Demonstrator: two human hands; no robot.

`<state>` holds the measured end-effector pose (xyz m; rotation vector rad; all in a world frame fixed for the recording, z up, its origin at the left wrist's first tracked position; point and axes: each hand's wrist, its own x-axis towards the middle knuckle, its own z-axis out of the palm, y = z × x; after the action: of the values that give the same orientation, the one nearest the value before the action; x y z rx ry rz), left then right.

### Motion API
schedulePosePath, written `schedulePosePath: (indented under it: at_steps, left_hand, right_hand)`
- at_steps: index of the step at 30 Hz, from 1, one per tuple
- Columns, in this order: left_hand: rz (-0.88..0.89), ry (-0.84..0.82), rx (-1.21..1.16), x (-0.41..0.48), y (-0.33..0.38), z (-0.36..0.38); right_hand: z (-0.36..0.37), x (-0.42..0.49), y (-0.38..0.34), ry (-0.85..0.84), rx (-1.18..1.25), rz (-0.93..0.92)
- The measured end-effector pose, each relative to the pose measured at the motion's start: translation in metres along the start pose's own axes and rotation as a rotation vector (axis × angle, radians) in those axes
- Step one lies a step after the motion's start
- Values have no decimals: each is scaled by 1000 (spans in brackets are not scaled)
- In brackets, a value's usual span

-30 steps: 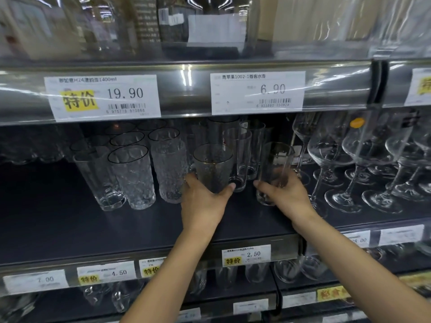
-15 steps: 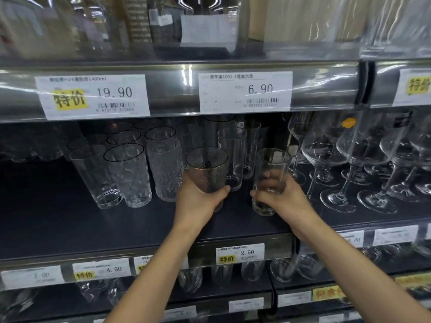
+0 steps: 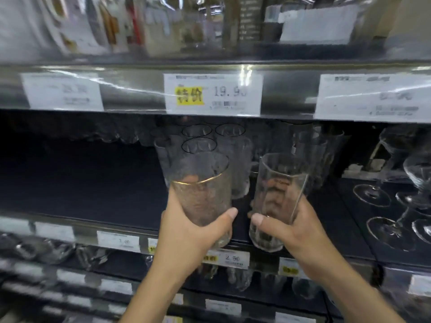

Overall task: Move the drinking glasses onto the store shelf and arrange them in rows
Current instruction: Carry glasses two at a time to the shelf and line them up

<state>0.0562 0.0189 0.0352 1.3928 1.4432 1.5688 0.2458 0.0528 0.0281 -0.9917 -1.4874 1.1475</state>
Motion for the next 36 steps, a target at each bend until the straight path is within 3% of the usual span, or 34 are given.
schedulePosePath:
  at_steps: [8, 18, 26, 36]
  left_hand:
    - [-6, 231, 49, -13, -17, -124]
    - [3, 418, 50, -14, -38, -271]
    - [4, 400, 73, 7, -58, -375]
    - [-13, 315, 67, 66, -94, -456]
  right_hand:
    - [127, 18, 2, -273, 130, -14]
    - [295, 31, -15, -444, 266, -55]
    - [407, 42, -19, -484, 229, -64]
    - [487, 89, -17, -442, 189, -47]
